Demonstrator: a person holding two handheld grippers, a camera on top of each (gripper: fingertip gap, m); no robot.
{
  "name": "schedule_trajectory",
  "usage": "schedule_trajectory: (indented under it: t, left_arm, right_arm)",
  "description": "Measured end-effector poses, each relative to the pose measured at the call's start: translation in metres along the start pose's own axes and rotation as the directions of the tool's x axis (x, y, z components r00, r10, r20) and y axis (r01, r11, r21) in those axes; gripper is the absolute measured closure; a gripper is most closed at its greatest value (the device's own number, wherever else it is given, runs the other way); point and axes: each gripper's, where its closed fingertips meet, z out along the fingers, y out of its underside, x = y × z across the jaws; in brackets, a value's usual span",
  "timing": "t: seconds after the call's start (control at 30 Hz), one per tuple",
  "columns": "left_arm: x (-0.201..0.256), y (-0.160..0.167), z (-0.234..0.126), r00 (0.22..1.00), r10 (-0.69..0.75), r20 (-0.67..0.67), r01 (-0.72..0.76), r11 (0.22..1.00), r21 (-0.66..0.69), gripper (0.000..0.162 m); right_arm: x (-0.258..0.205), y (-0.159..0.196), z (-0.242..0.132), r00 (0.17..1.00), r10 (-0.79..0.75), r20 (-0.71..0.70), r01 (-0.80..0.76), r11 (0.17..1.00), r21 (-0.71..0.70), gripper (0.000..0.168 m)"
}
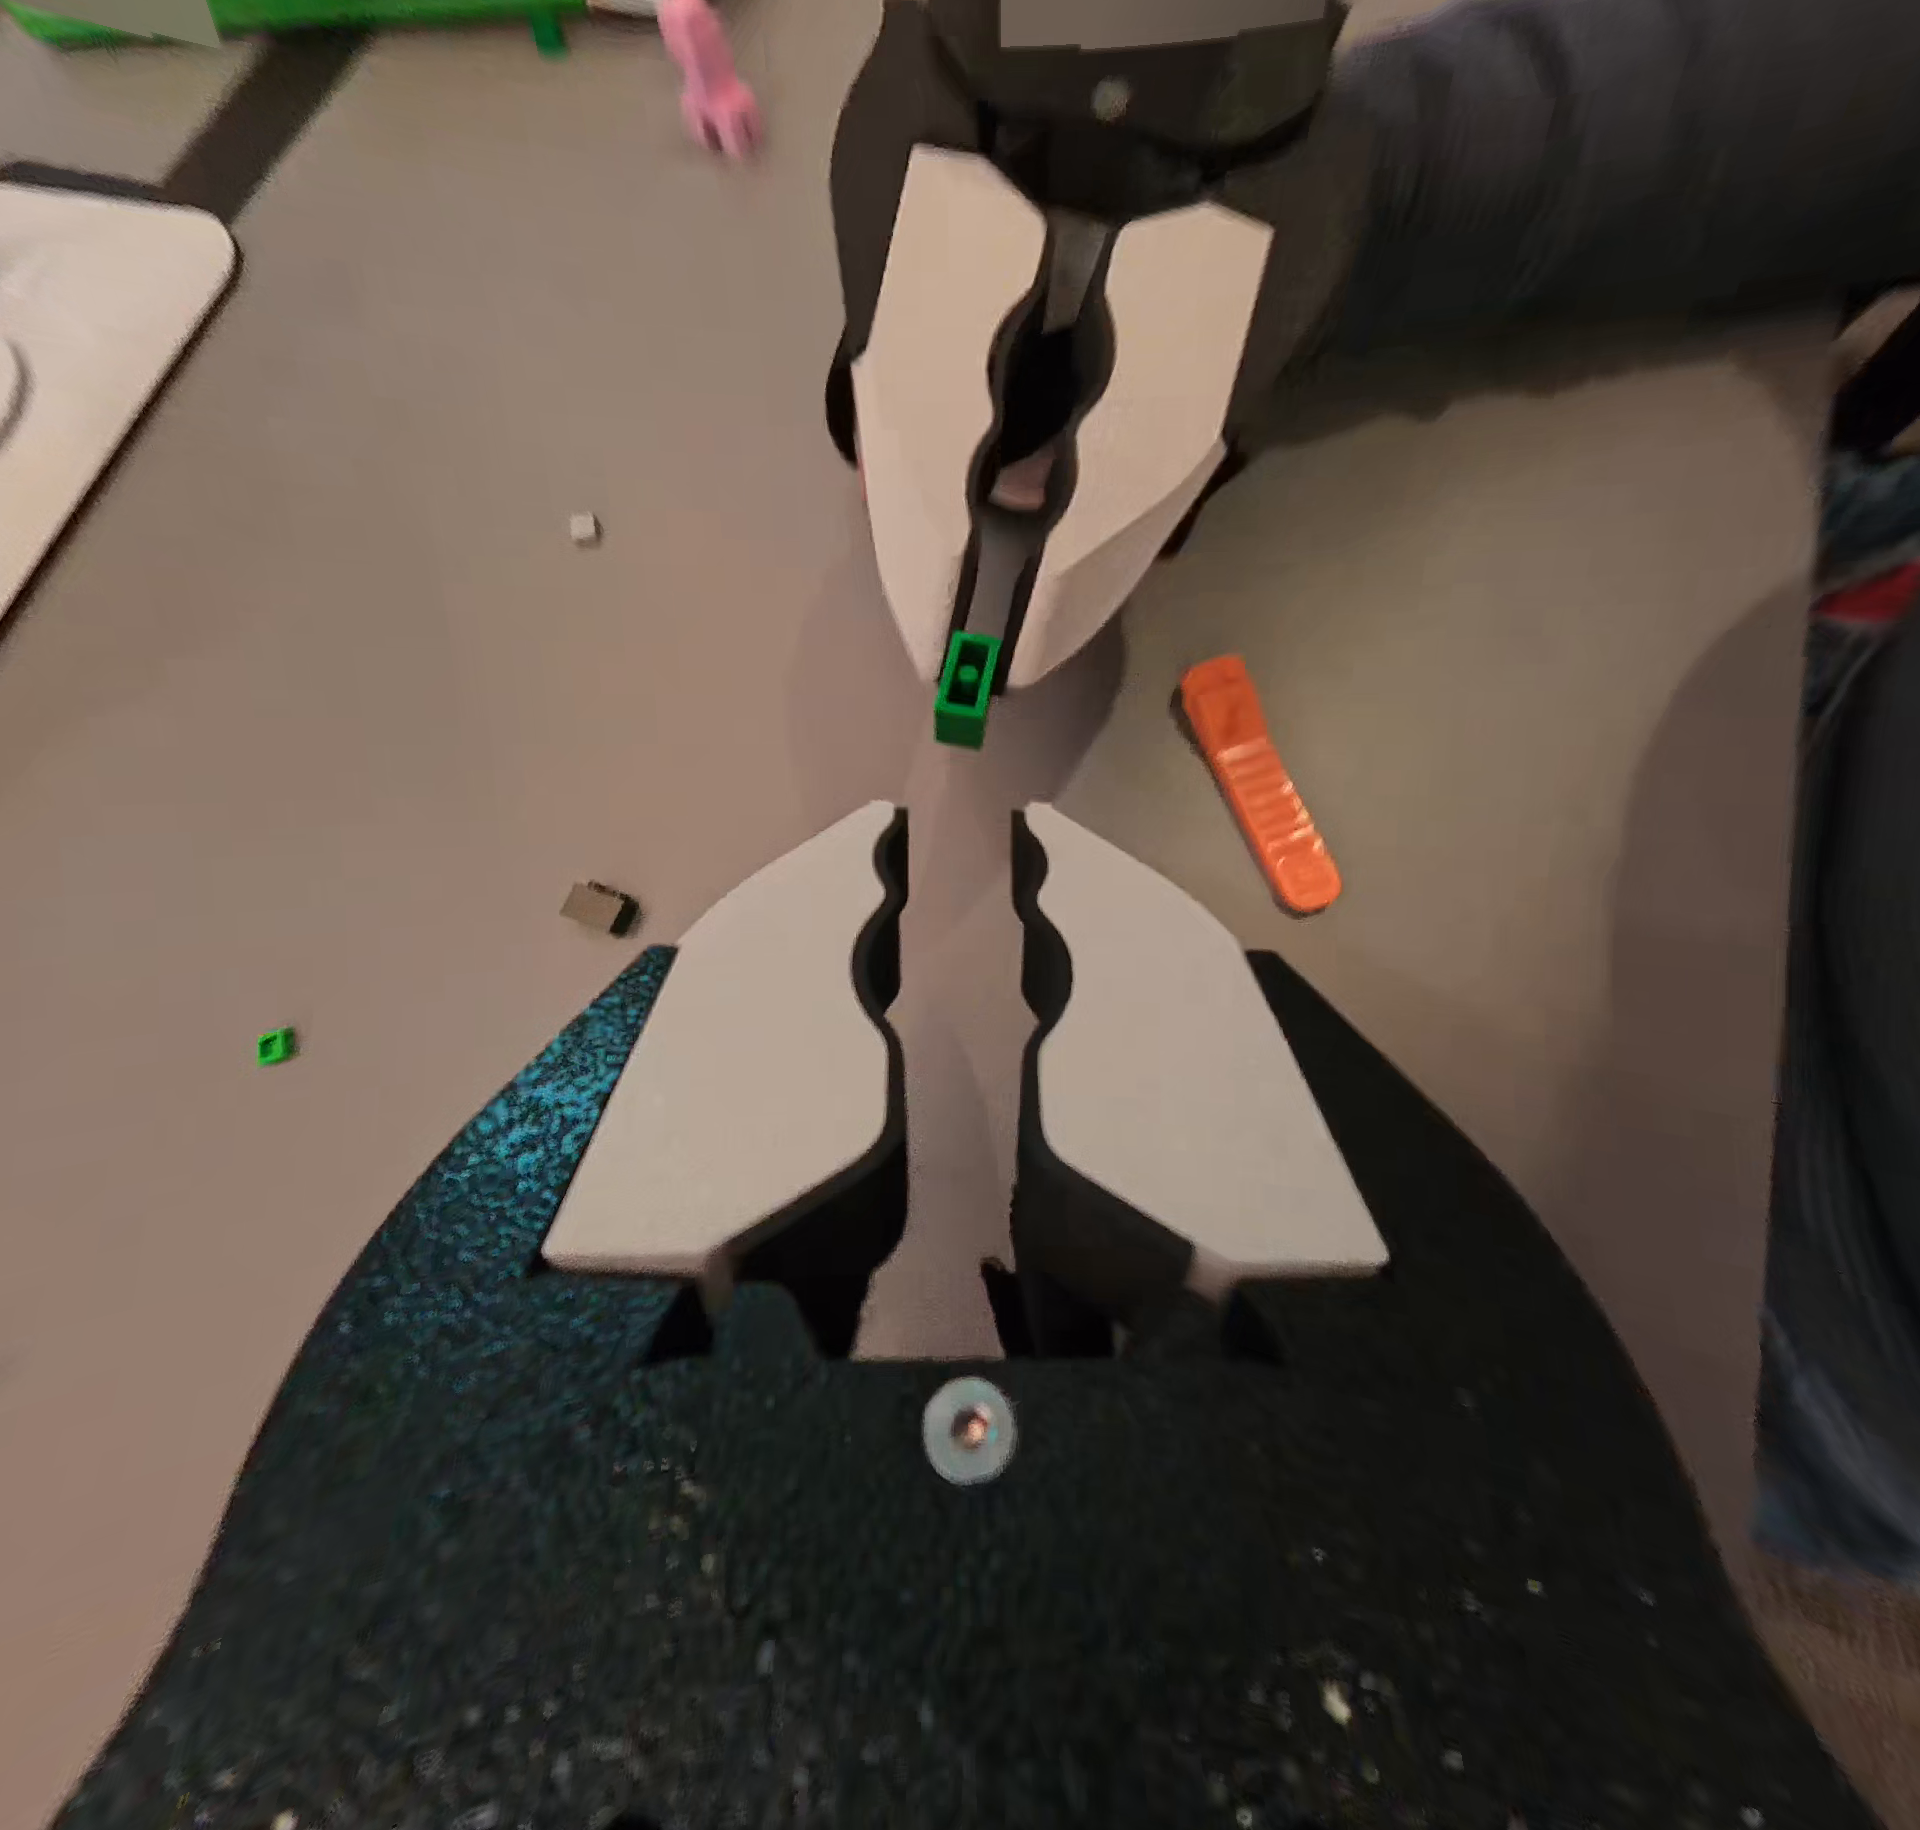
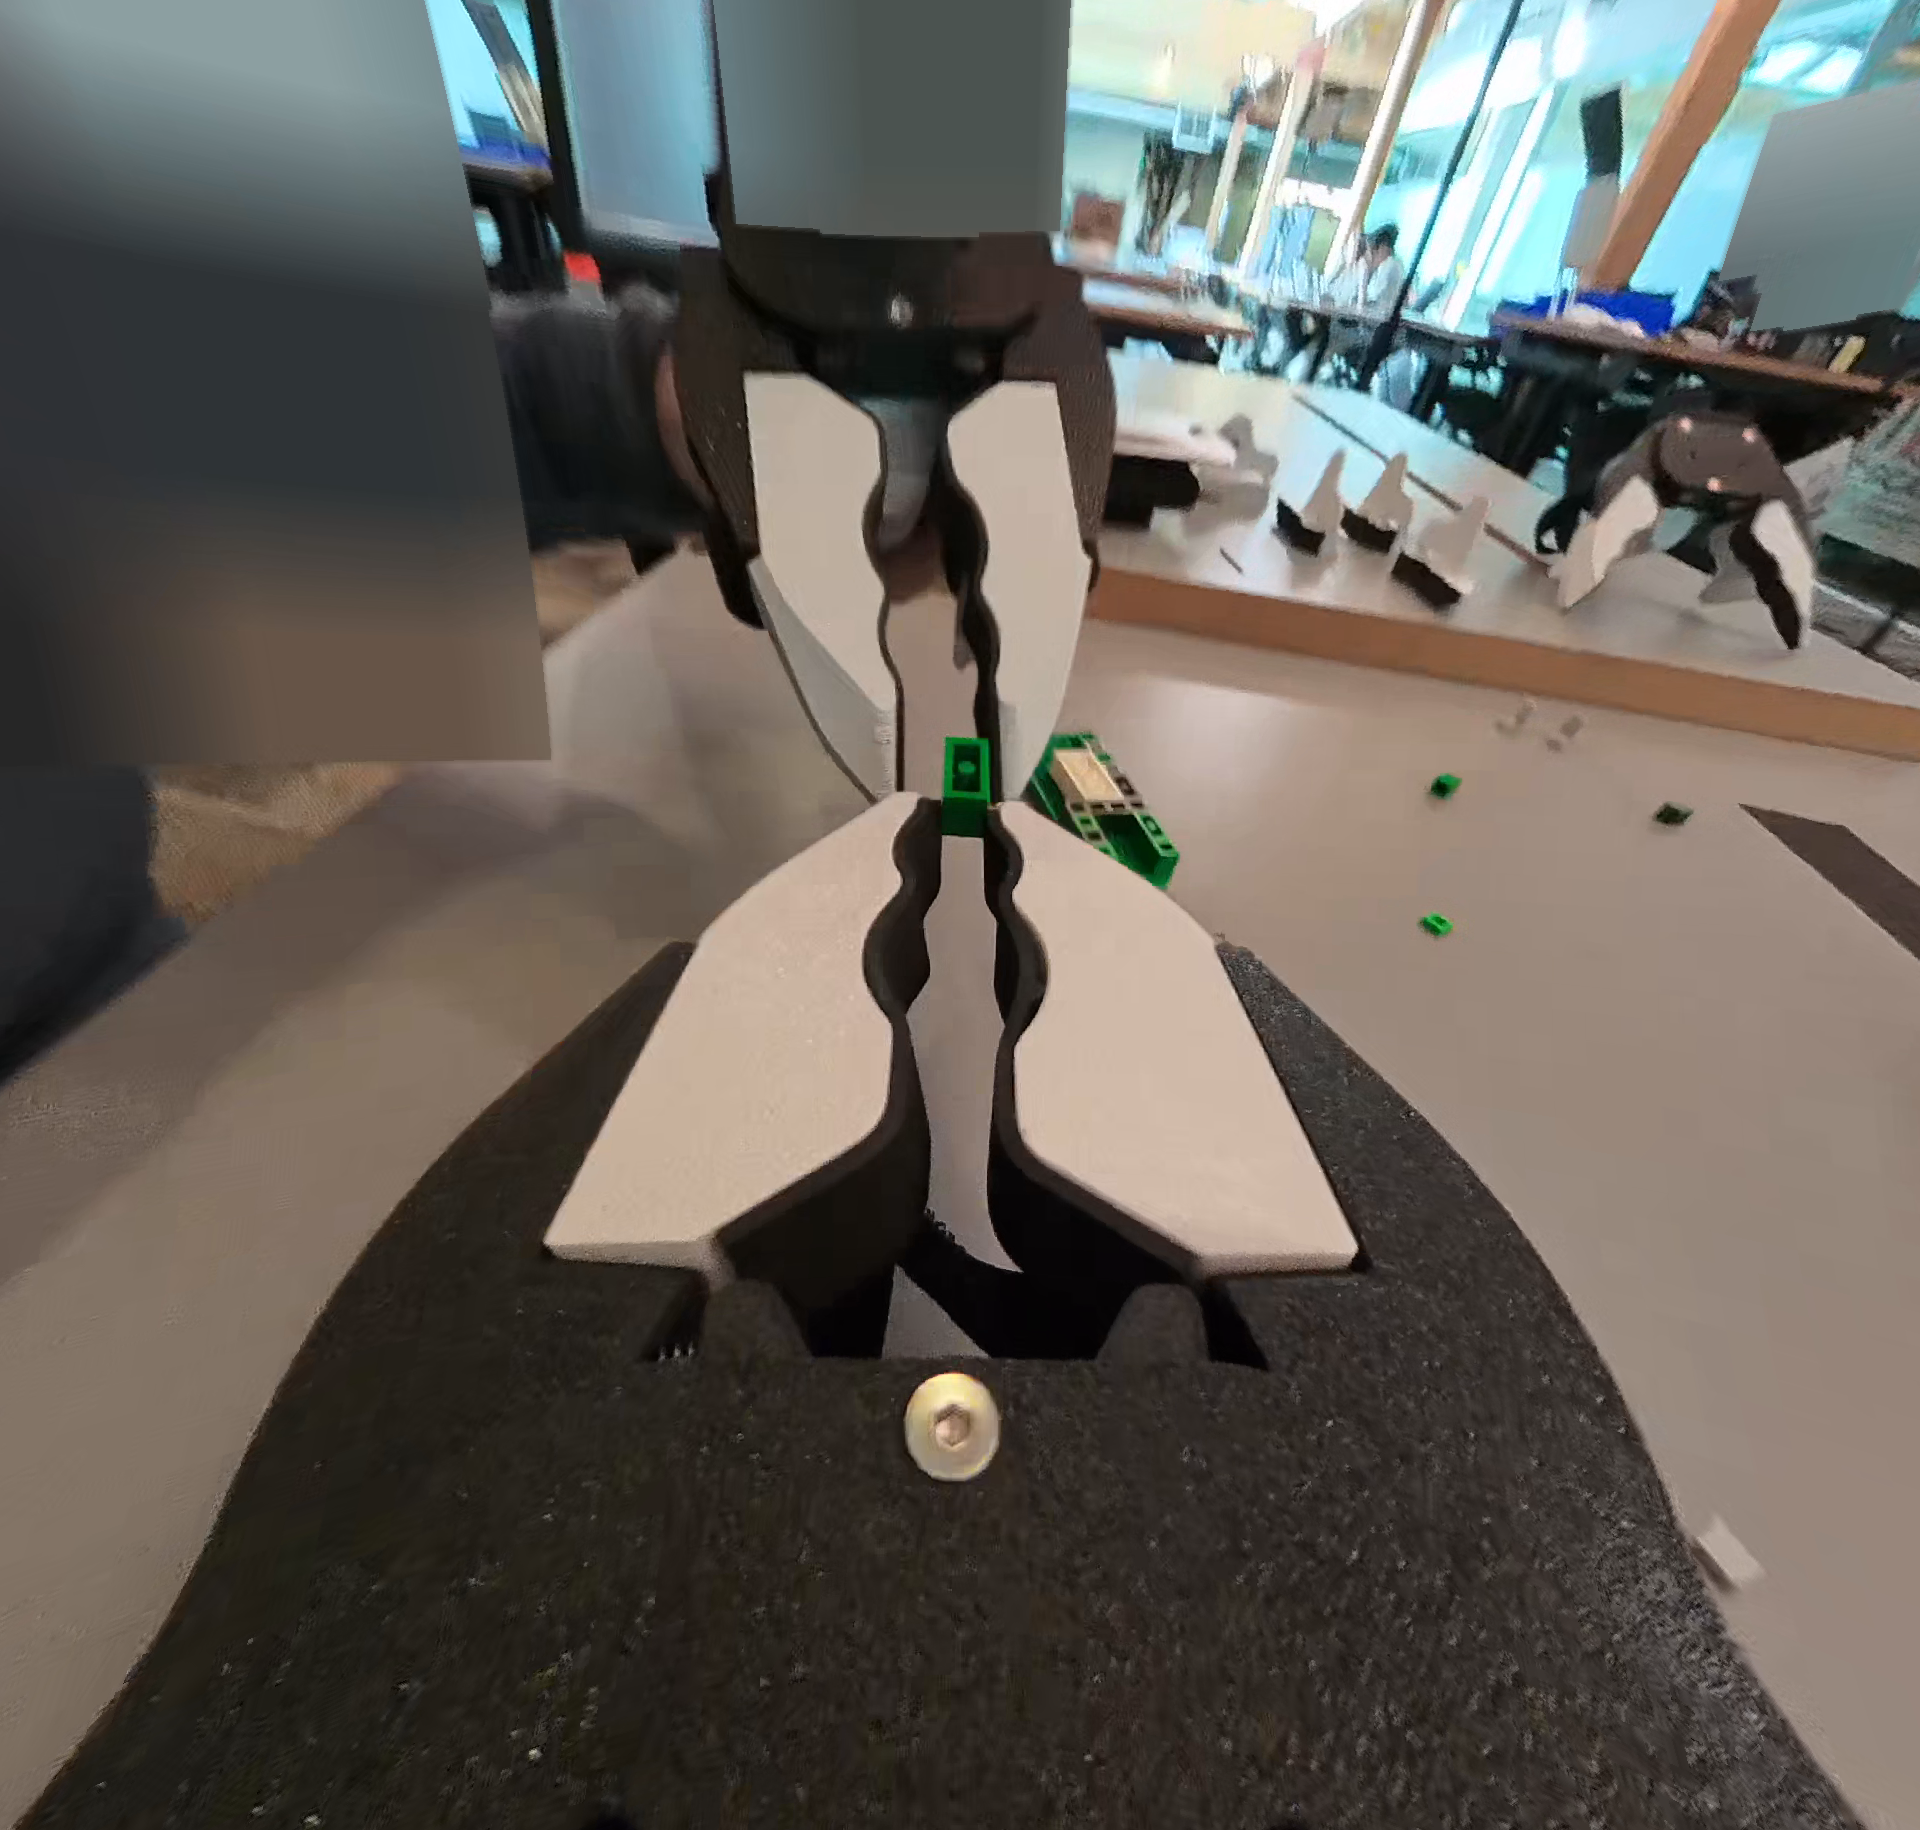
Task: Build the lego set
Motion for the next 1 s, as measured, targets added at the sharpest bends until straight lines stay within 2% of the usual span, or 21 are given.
schedule_trajectory:
  t: [0.03,0.13,0.2,0.27,0.37,0.43,0.5,0.6,0.63,0.8,0.87,1.0]
  left_arm:
    - [0.001,-0.006,-0.002,1.000,-0.018,-0.009,0.019,0.998,0.061,0.143]
    - [0.006,-0.022,-0.007,0.995,-0.075,-0.065,0.087,0.974,0.211,0.145]
    - [0.010,-0.028,-0.009,0.990,-0.084,-0.113,0.112,0.955,0.275,0.159]
    - [0.011,-0.031,-0.010,0.988,-0.089,-0.125,0.125,0.941,0.315,0.162]
    - [0.011,-0.034,-0.011,0.988,-0.092,-0.121,0.130,0.927,0.353,0.162]
    - [0.014,-0.034,-0.011,0.980,-0.110,-0.165,0.164,0.918,0.360,0.162]
    - [0.011,-0.036,-0.011,0.972,-0.148,-0.182,0.207,0.905,0.371,0.141]
    - [0.013,-0.040,-0.014,0.970,-0.133,-0.201,0.208,0.886,0.415,0.155]
    - [0.013,-0.041,-0.015,0.972,-0.129,-0.195,0.202,0.886,0.417,0.155]
    - [0.012,-0.034,-0.010,0.980,-0.124,-0.154,0.172,0.920,0.353,0.155]
    - [0.009,-0.025,-0.006,0.987,-0.115,-0.114,0.142,0.952,0.271,0.155]
    - [0.013,-0.009,0.003,0.995,-0.060,-0.076,0.068,0.992,0.107,0.155]
  right_arm:
    - [-0.001,-0.004,-0.001,1.000,0.019,0.017,-0.020,0.999,0.034,0.161]
    - [-0.005,-0.015,-0.002,0.998,0.047,0.052,-0.052,0.993,0.108,0.161]
    - [-0.007,-0.019,-0.002,0.997,0.051,0.064,-0.059,0.990,0.130,0.161]
    - [-0.007,-0.021,-0.004,0.997,0.054,0.064,-0.062,0.988,0.144,0.161]
    - [-0.006,-0.022,-0.005,0.996,0.056,0.069,-0.066,0.985,0.156,0.161]
    - [-0.007,-0.023,-0.005,0.995,0.062,0.073,-0.073,0.983,0.167,0.161]
    - [-0.008,-0.023,-0.005,0.995,0.062,0.079,-0.075,0.983,0.169,0.161]
    - [-0.009,-0.024,-0.005,0.994,0.061,0.088,-0.075,0.982,0.172,0.161]
    - [-0.009,-0.024,-0.005,0.994,0.063,0.087,-0.077,0.982,0.171,0.161]
    - [-0.008,-0.017,-0.004,0.996,0.047,0.070,-0.055,0.991,0.122,0.160]
    - [-0.007,-0.014,-0.004,0.998,0.024,0.051,-0.029,0.996,0.086,0.154]
    - [-0.014,0.000,0.000,0.997,-0.057,0.056,0.060,0.997,-0.057,0.156]
